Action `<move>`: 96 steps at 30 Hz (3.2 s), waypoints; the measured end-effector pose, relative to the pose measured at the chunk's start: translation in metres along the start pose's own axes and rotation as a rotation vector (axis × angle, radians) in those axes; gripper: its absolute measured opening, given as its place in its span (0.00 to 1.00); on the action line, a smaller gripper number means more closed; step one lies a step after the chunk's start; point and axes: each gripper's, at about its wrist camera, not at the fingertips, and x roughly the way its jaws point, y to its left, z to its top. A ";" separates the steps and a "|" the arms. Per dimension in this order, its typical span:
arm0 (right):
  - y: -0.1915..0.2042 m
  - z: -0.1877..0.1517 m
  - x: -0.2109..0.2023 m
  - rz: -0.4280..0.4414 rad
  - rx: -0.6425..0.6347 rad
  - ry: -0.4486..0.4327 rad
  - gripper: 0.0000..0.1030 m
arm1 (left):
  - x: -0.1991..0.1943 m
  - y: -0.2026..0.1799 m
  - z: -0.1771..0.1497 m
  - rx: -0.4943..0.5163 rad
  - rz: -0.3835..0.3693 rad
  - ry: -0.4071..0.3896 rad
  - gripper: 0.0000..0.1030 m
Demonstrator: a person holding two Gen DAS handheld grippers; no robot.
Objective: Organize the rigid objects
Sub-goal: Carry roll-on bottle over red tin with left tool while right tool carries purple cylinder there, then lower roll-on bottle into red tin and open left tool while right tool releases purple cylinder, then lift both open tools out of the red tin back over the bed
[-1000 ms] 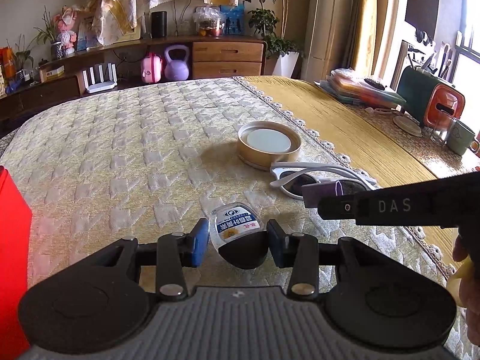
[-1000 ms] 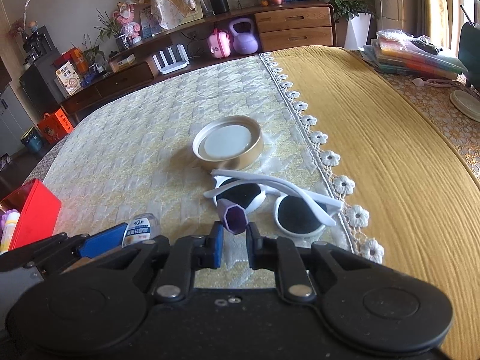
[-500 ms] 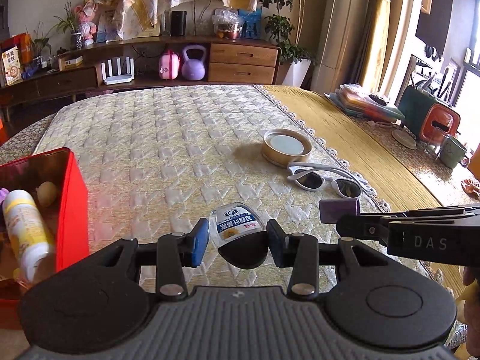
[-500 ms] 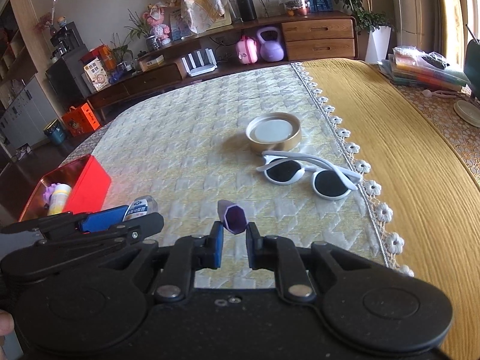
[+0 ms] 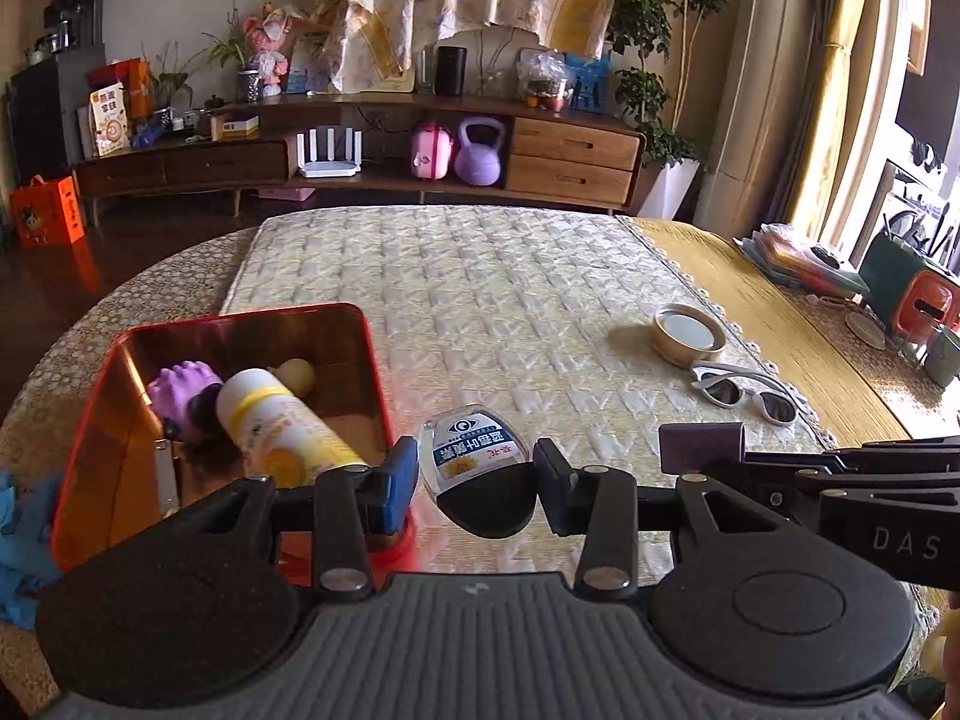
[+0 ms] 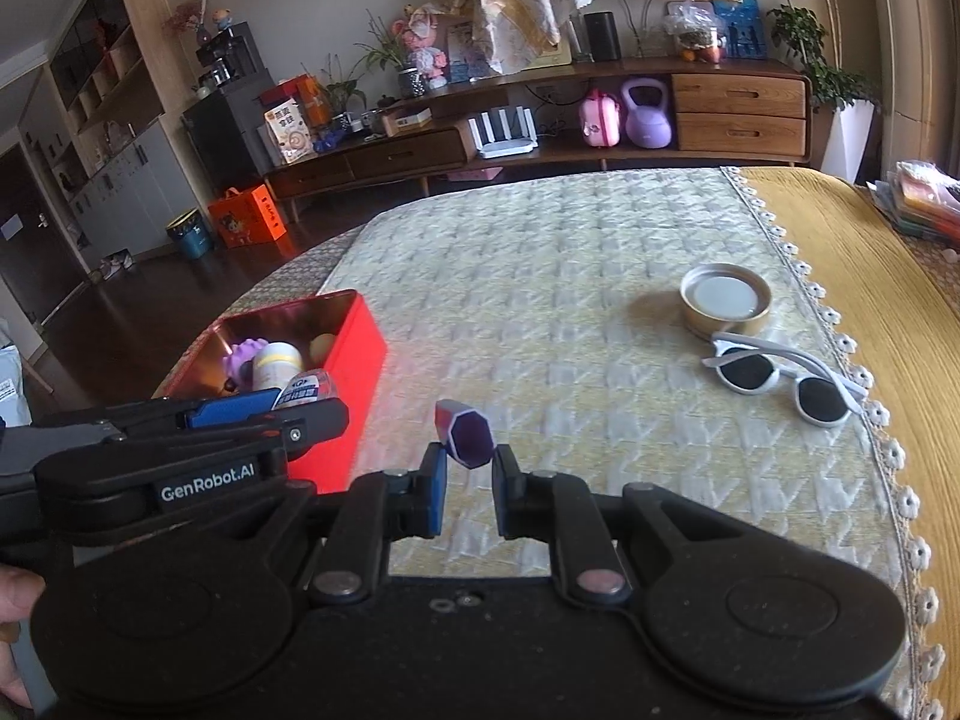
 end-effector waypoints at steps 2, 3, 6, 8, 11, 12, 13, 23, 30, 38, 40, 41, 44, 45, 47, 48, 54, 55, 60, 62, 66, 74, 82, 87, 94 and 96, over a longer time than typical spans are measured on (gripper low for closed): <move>0.013 0.001 0.003 0.011 -0.016 0.002 0.15 | -0.005 0.015 0.001 -0.020 0.015 -0.004 0.40; 0.018 0.002 0.005 0.016 -0.022 0.003 0.15 | -0.007 0.021 0.001 -0.027 0.023 -0.004 0.40; 0.037 0.004 0.012 0.035 -0.044 0.010 0.15 | -0.011 0.042 0.001 -0.049 0.051 -0.008 0.40; 0.048 0.004 0.016 0.047 -0.058 0.016 0.15 | -0.012 0.055 0.001 -0.058 0.072 -0.007 0.40; 0.065 0.005 0.023 0.062 -0.078 0.026 0.15 | -0.012 0.074 0.000 -0.071 0.097 0.001 0.40; 0.070 0.006 0.026 0.069 -0.086 0.031 0.15 | -0.012 0.081 -0.001 -0.076 0.108 0.004 0.40; 0.075 0.006 0.029 0.075 -0.095 0.037 0.15 | -0.010 0.086 -0.001 -0.080 0.115 0.006 0.40; 0.121 0.006 0.061 0.120 -0.169 0.088 0.15 | 0.007 0.133 0.004 -0.127 0.161 0.043 0.40; 0.145 0.004 0.086 0.129 -0.216 0.127 0.14 | 0.025 0.141 0.006 -0.115 0.156 0.064 0.40; 0.150 0.005 0.109 0.116 -0.222 0.166 0.14 | 0.042 0.144 0.009 -0.101 0.169 0.086 0.41; 0.149 0.005 0.113 0.112 -0.220 0.174 0.14 | 0.045 0.144 0.010 -0.097 0.168 0.089 0.40; 0.149 0.006 0.115 0.107 -0.218 0.177 0.14 | 0.047 0.143 0.010 -0.094 0.167 0.091 0.40; 0.148 0.005 0.121 0.093 -0.218 0.184 0.14 | 0.051 0.142 0.010 -0.087 0.168 0.097 0.40; 0.148 0.005 0.123 0.089 -0.218 0.186 0.14 | 0.052 0.141 0.010 -0.084 0.167 0.100 0.40; 0.146 0.005 0.125 0.085 -0.215 0.190 0.15 | 0.055 0.140 0.010 -0.078 0.170 0.109 0.40; 0.146 0.005 0.126 0.083 -0.213 0.191 0.15 | 0.057 0.140 0.010 -0.077 0.172 0.114 0.40; 0.142 0.008 0.127 0.086 -0.191 0.202 0.15 | 0.063 0.138 0.009 -0.070 0.180 0.132 0.40; 0.142 0.008 0.127 0.086 -0.184 0.203 0.16 | 0.064 0.138 0.009 -0.071 0.178 0.135 0.40; 0.140 0.009 0.126 0.083 -0.179 0.202 0.17 | 0.064 0.135 0.007 -0.065 0.177 0.146 0.40; 0.140 0.009 0.125 0.080 -0.180 0.199 0.20 | 0.064 0.134 0.007 -0.067 0.174 0.151 0.40; 0.138 0.009 0.120 0.088 -0.169 0.190 0.23 | 0.063 0.133 0.005 -0.069 0.157 0.162 0.40; 0.134 0.007 0.106 0.111 -0.152 0.162 0.35 | 0.054 0.132 0.004 -0.086 0.148 0.154 0.47; 0.130 0.006 0.085 0.133 -0.144 0.132 0.49 | 0.033 0.126 0.006 -0.063 0.149 0.111 0.54; 0.124 0.005 0.068 0.141 -0.144 0.104 0.58 | 0.019 0.119 0.006 -0.058 0.142 0.089 0.60; 0.103 0.004 0.038 0.135 -0.111 0.069 0.74 | 0.001 0.102 0.005 -0.033 0.122 0.052 0.64; 0.096 0.004 0.029 0.127 -0.103 0.051 0.80 | -0.003 0.095 0.006 -0.029 0.109 0.047 0.64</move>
